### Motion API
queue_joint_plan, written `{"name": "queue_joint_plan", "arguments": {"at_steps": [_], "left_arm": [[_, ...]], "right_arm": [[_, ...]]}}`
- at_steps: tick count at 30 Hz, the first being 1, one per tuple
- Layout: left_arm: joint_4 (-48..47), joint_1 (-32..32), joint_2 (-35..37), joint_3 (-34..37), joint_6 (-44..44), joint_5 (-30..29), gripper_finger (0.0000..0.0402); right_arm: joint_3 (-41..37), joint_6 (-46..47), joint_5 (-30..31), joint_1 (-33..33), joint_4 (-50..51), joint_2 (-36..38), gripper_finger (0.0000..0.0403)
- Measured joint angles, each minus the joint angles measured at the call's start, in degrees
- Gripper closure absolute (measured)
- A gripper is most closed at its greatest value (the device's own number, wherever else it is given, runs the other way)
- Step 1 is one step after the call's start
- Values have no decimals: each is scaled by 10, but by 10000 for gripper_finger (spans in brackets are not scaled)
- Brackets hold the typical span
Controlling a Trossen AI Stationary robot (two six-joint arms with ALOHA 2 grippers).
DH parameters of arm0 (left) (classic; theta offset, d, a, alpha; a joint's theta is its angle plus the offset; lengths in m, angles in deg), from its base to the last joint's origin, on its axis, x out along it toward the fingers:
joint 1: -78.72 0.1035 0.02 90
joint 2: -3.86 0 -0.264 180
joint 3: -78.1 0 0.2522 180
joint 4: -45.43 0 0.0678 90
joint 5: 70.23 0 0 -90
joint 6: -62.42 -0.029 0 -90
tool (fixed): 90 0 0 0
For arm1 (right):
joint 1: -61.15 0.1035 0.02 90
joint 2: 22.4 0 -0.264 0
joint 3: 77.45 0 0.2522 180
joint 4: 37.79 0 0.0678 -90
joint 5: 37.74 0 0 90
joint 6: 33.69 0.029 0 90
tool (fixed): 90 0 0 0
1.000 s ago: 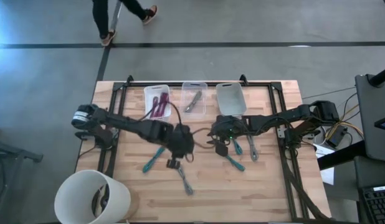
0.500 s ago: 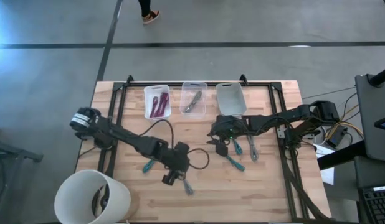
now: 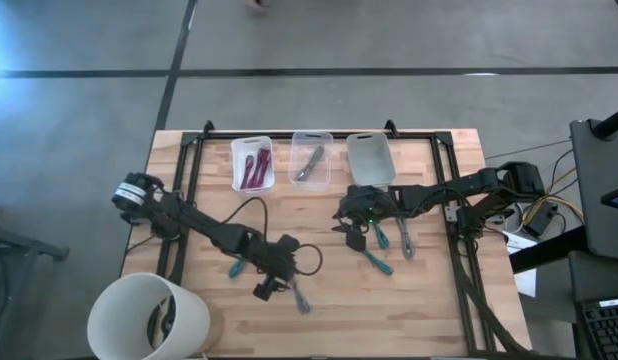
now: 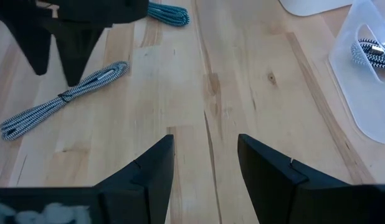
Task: Pick & Place USB Port
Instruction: Put the left white charger cable into the transparent bin
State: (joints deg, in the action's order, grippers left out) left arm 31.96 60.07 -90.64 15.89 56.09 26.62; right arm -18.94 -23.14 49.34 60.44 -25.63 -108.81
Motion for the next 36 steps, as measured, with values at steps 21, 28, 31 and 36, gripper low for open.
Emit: {"name": "queue_joint_plan", "arguments": {"at_steps": [21, 28, 31, 36], "left_arm": [[37, 1, -62, 17, -42, -10, 239], [32, 4, -59, 14, -33, -20, 341], [25, 8, -59, 0, -13, -29, 374], [15, 17, -55, -34, 2, -29, 392]], "right_arm": [[0, -5, 0, 0, -2, 0, 229], [0, -6, 0, 0, -3, 0, 229], [0, -6, 0, 0, -3, 0, 229], [0, -7, -5, 0, 1, 0, 229]]}}
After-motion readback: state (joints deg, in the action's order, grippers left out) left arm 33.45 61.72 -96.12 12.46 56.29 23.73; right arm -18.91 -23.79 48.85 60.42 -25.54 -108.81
